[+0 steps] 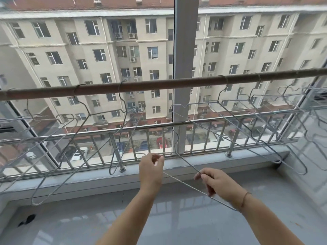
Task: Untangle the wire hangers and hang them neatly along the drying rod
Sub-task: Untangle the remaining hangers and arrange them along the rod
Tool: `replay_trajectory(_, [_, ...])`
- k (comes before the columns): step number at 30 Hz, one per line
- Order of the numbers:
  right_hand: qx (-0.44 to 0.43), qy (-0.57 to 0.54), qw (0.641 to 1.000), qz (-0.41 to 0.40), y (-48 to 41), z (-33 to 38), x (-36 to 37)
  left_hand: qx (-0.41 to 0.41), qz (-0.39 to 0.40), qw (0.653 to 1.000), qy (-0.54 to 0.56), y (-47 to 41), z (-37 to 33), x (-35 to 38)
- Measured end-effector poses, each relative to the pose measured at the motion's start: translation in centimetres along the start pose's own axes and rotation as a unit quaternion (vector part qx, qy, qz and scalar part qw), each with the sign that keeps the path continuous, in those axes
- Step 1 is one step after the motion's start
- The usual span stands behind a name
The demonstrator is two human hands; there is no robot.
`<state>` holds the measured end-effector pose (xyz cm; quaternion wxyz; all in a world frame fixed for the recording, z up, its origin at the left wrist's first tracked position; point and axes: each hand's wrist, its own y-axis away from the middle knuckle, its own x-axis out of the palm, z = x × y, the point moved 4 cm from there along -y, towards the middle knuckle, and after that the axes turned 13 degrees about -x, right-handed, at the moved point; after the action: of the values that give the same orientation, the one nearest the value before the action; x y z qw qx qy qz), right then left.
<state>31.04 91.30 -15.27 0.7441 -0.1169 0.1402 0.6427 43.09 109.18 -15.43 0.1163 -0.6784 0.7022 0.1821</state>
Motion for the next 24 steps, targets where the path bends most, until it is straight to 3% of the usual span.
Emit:
replay_trajectory(4, [-0.035,-0.073,0.995,-0.066,1.0,2.2,0.9,-0.064,0.193,0.971,0.128,4.0,-2.8,3.4])
replay_trajectory(6, [-0.064,-0.110,0.988,-0.090,0.9,3.5,1.0,-0.061,0.240,0.948,0.202,5.3,-5.1,3.9])
replay_trajectory(10, [-0.110,-0.172,0.972,-0.119,0.3,5.8,0.6,-0.034,0.231,0.931,0.279,5.9,-8.8,3.0])
replay_trajectory(16, [-0.160,-0.193,0.957,-0.143,-1.2,8.7,0.0,0.026,0.215,0.934,0.283,5.1,-12.3,1.5])
replay_trajectory(24, [-0.143,-0.209,0.960,-0.123,-3.4,11.0,0.5,0.008,0.189,0.943,0.274,2.6,-13.3,1.1])
